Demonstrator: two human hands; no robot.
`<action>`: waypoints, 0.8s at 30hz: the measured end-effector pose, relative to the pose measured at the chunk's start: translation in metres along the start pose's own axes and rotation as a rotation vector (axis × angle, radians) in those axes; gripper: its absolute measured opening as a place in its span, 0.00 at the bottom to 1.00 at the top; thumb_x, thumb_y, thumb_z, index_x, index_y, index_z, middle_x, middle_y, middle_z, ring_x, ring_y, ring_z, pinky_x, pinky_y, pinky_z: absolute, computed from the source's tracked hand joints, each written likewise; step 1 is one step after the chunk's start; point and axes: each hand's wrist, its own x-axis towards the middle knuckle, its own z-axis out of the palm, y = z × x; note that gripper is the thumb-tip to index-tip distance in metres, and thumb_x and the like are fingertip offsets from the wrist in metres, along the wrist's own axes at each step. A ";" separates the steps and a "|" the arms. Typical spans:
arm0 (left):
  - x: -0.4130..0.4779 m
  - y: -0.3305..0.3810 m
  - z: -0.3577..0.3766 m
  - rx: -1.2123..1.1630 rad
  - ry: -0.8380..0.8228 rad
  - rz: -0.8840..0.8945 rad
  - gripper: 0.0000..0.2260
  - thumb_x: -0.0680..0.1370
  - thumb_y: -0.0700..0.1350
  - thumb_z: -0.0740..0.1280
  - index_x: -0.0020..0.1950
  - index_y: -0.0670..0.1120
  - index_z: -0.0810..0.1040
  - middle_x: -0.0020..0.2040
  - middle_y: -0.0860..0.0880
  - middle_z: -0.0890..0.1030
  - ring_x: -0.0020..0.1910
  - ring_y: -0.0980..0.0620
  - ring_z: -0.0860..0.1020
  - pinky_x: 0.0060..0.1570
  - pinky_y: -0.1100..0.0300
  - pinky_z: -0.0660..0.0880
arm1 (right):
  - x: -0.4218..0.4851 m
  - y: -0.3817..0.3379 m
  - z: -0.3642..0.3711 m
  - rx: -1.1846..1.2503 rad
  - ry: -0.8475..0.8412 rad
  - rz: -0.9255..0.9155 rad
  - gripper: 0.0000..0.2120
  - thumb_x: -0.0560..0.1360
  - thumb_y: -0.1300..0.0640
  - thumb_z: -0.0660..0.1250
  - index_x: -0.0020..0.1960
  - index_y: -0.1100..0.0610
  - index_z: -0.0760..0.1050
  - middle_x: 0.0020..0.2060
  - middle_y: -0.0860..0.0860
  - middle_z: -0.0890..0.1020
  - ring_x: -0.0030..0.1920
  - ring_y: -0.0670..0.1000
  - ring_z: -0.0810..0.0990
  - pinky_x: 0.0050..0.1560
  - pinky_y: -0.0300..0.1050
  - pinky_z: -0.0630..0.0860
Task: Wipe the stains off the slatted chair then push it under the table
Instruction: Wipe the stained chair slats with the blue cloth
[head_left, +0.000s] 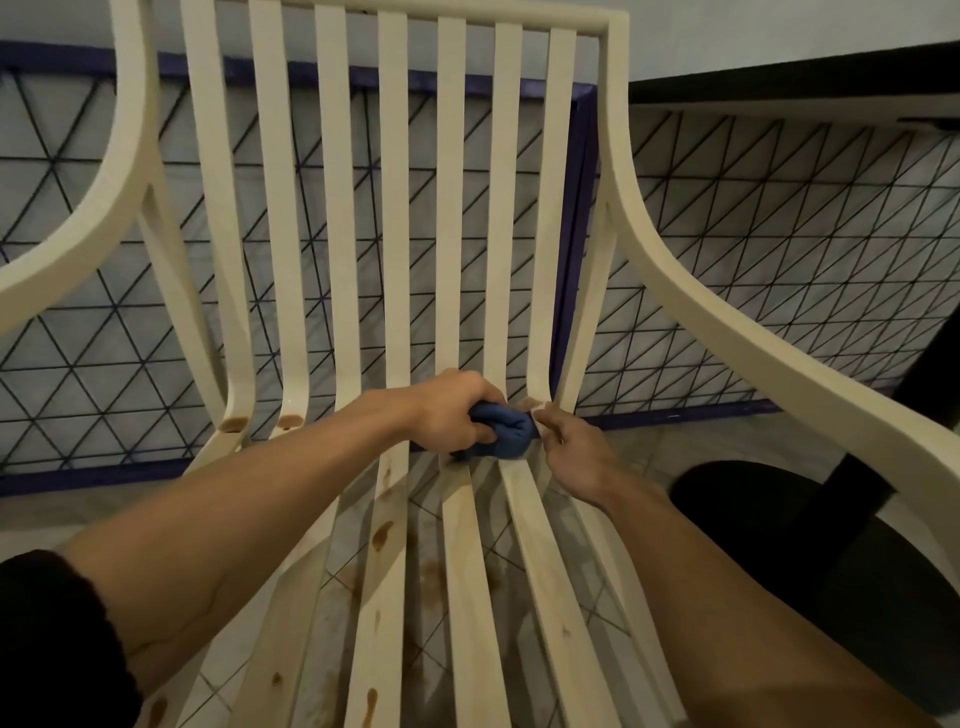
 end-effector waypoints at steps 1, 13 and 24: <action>0.001 -0.001 0.003 0.010 0.032 -0.013 0.05 0.78 0.43 0.68 0.53 0.49 0.79 0.46 0.51 0.80 0.45 0.52 0.79 0.44 0.58 0.76 | -0.001 0.000 0.000 -0.007 0.005 0.004 0.20 0.83 0.59 0.56 0.75 0.55 0.66 0.76 0.49 0.64 0.75 0.52 0.62 0.75 0.46 0.59; -0.006 0.010 0.001 0.012 0.005 0.017 0.03 0.76 0.45 0.69 0.49 0.49 0.80 0.42 0.51 0.81 0.42 0.53 0.79 0.43 0.58 0.77 | 0.001 0.004 -0.002 0.011 0.001 0.022 0.22 0.83 0.61 0.55 0.76 0.55 0.64 0.76 0.49 0.64 0.75 0.51 0.63 0.73 0.41 0.59; -0.024 0.027 0.002 0.027 -0.129 0.110 0.07 0.76 0.46 0.70 0.54 0.52 0.82 0.45 0.56 0.82 0.45 0.59 0.79 0.47 0.61 0.77 | 0.001 0.005 -0.005 0.005 -0.023 0.019 0.25 0.80 0.60 0.63 0.76 0.59 0.63 0.77 0.52 0.62 0.75 0.52 0.62 0.69 0.37 0.57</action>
